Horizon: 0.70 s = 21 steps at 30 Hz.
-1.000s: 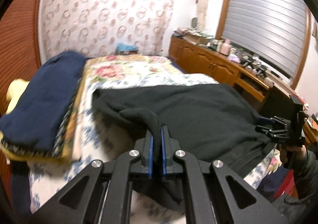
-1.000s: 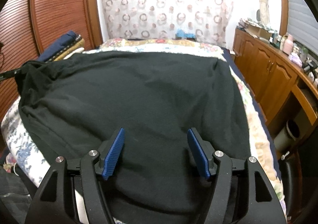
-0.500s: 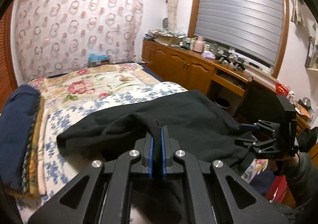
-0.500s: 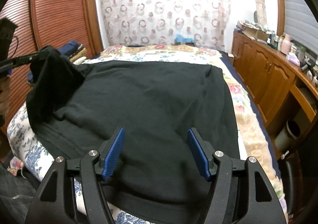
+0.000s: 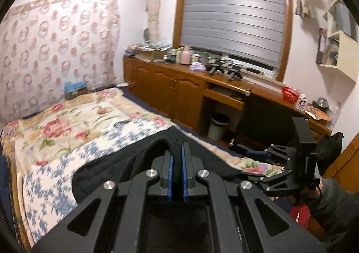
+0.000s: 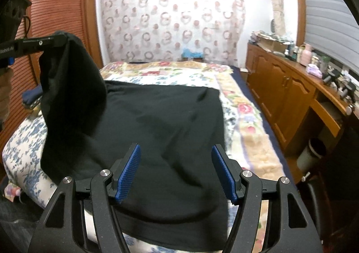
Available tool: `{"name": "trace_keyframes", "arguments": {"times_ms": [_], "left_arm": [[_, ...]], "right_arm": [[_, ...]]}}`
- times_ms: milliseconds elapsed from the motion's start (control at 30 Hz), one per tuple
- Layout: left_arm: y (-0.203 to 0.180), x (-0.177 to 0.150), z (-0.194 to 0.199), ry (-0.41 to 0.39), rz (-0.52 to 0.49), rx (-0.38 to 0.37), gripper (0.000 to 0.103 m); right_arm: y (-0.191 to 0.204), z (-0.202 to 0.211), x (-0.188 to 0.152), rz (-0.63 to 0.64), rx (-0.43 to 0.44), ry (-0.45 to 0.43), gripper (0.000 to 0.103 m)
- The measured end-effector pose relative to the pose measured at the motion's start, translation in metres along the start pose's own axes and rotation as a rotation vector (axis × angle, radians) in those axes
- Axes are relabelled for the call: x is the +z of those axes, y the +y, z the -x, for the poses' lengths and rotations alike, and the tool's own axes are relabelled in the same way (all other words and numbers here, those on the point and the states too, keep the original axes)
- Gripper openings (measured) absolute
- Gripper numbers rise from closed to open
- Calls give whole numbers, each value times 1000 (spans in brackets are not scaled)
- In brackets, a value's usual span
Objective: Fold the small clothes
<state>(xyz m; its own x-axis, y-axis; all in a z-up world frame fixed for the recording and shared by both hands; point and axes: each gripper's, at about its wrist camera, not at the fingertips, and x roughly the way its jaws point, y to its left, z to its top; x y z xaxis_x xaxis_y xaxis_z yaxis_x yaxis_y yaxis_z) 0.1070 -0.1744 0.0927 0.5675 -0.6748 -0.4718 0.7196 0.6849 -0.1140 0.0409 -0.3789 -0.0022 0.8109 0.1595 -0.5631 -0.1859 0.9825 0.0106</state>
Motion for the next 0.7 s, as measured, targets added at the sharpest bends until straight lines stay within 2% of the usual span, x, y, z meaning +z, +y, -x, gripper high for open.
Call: {"name": "trace_keyframes", "arguments": {"times_ms": [100, 200, 233, 300, 367, 467, 700], "left_arm": [[-7, 5, -15, 45, 15, -53, 5], [-7, -2, -29, 93, 1, -48, 13], [-5, -7, -33, 103, -2, -51, 26], [0, -16, -34, 111, 0, -36, 39], [7, -24, -32, 119, 16, -18, 45], [19, -34, -27, 123, 42, 10, 50], [55, -68, -10, 123, 101, 142, 50]], "right_arm": [[-9, 7, 0, -16, -16, -11, 67], [-14, 6, -1, -27, -18, -7, 67], [-15, 5, -1, -26, -20, -4, 67], [-14, 1, -2, -24, -19, 0, 67], [-12, -3, -2, -22, -14, 4, 67], [-7, -9, 0, -13, -3, 10, 67], [13, -35, 9, 38, 43, 42, 67]]}}
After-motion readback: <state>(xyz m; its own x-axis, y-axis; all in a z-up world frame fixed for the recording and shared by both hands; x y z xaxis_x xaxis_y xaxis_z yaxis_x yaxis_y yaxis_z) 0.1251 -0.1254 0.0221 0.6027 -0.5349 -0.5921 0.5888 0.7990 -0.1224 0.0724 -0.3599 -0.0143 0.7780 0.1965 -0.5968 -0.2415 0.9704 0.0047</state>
